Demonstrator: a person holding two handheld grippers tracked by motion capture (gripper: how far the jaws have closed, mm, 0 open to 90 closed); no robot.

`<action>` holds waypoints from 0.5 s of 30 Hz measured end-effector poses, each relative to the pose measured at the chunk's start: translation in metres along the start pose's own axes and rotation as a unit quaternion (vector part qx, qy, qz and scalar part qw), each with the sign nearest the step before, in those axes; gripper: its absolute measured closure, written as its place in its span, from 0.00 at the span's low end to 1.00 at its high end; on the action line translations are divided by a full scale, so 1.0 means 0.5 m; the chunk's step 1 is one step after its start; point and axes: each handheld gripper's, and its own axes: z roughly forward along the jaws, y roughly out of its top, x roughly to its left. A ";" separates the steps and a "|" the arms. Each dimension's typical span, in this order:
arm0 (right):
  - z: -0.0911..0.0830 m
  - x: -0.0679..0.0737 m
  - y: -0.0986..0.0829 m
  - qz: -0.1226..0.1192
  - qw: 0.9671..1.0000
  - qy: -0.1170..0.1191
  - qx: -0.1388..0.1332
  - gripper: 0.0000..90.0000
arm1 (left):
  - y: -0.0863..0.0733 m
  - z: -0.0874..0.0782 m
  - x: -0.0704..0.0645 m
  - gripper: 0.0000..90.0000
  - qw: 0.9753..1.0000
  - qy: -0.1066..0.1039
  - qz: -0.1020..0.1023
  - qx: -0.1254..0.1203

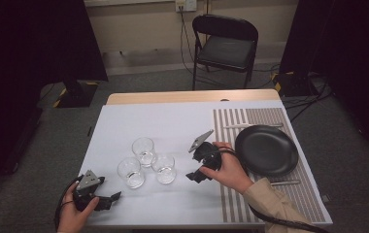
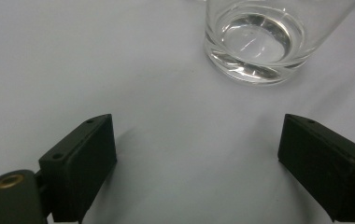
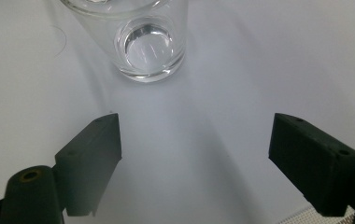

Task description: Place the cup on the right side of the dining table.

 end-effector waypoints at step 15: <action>0.000 -0.003 0.029 -0.006 1.000 0.004 -0.006 0.18 | 0.000 0.000 0.000 0.12 1.000 0.000 0.000 0.000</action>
